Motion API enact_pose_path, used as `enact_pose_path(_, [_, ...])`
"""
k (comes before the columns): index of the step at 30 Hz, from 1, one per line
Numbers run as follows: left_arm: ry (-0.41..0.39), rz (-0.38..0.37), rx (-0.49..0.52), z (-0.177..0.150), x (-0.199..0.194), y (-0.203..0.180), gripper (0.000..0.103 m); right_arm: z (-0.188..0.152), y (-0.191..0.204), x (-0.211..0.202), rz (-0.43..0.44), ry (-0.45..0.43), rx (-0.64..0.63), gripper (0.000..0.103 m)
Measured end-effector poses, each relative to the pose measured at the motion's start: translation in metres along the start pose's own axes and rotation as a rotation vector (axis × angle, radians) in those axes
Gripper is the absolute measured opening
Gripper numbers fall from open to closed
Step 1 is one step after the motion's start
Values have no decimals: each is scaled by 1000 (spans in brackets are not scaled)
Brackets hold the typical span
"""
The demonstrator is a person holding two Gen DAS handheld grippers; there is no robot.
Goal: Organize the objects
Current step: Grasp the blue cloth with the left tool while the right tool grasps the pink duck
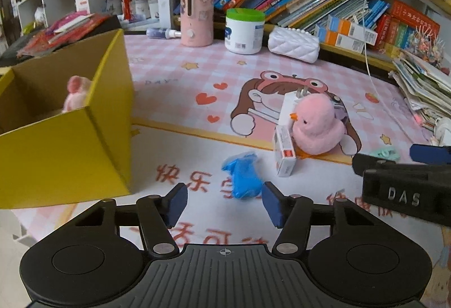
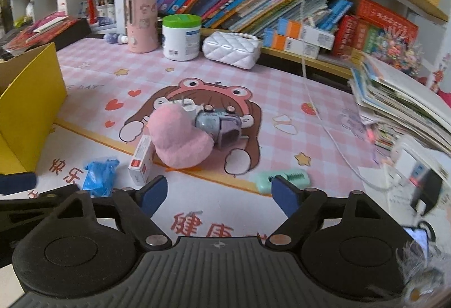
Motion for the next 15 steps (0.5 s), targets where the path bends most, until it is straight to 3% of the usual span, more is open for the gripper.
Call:
enact_pose_path(10, [66,45,-49,0,50,-11,48,8,-3,22,99,-26,-67,73])
enact_pose_path(15, [81,64,-62,-1,61,-12,32,11,-5,34,134,-24,-83,73])
Point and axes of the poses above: each gripper's, at about its wrist camera, not at the fingertips, and x roughly the way its jaws point, y to its left, z to its top, the point moved 2 cm from there along x, roughly the way its jaws point, and after that the axes turned 11 degrees about -y, right-handed, at the moved point
